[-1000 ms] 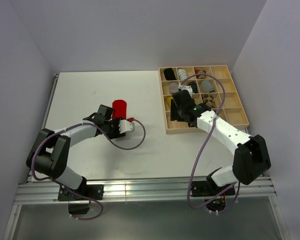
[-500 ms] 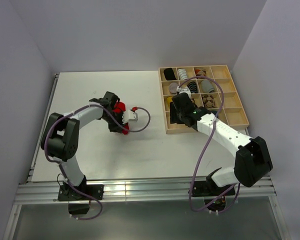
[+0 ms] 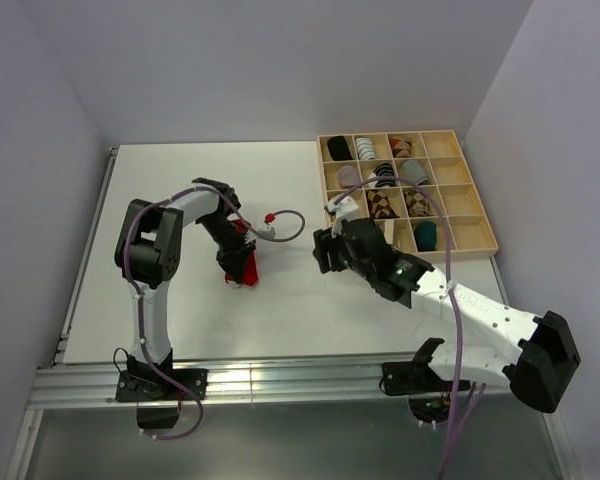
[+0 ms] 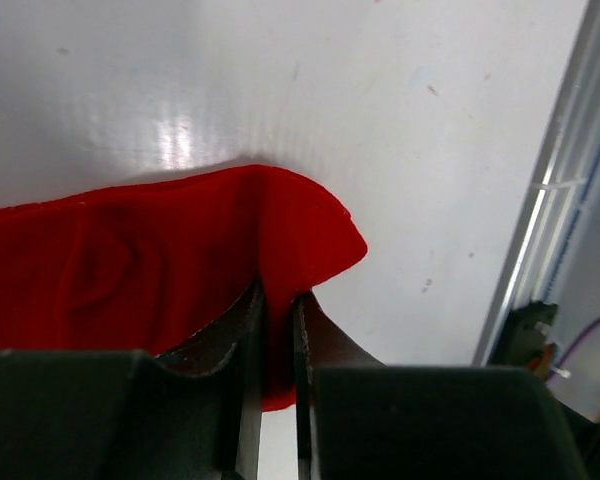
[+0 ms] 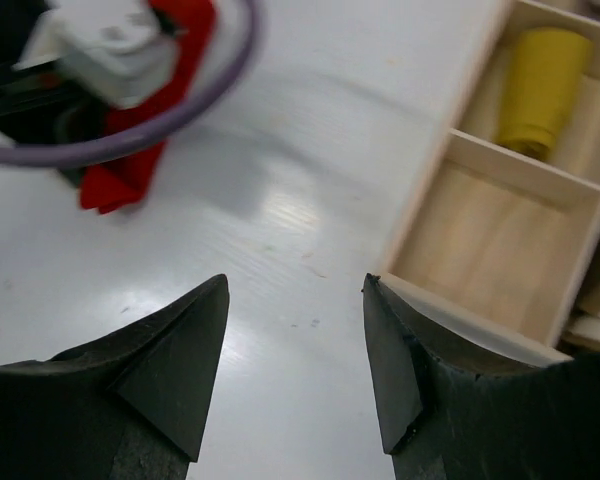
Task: Roll the socks
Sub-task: Roll the sock at the center of the board.
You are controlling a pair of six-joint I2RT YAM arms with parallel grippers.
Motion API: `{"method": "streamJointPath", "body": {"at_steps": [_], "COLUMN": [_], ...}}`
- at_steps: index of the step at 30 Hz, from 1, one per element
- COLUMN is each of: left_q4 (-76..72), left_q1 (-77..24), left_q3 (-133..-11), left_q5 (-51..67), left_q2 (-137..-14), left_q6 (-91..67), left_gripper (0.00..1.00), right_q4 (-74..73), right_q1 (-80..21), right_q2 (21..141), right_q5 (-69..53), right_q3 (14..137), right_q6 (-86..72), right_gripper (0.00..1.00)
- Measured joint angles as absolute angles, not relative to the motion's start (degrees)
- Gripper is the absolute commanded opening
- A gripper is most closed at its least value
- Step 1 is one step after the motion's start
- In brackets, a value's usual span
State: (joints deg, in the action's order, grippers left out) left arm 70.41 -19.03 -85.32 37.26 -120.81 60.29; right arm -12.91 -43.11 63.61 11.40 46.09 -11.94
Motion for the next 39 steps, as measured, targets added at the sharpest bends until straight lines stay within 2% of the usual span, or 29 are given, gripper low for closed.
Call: {"method": "streamJointPath", "body": {"at_steps": [8, 19, 39], "left_q4": [75.37, 78.37, 79.55], "left_q1": [-18.65, -18.41, -18.41], "left_q3": [-85.27, -80.86, -79.46], "left_q5": [38.48, 39.44, 39.81], "left_q2": [-123.90, -124.14, -124.44], "left_q6": [60.60, 61.76, 63.20], "left_gripper": [0.00, 0.00, 0.00], "right_q4": [-2.02, 5.28, 7.79], "right_q1": [-55.11, -68.18, -74.24], "right_q2": [66.02, 91.57, 104.90], "right_q5": [5.48, 9.76, 17.72], "right_q3": [40.01, 47.03, 57.28], "right_q6": [-7.92, -2.26, 9.02], "right_gripper": [0.64, 0.64, 0.64]}}
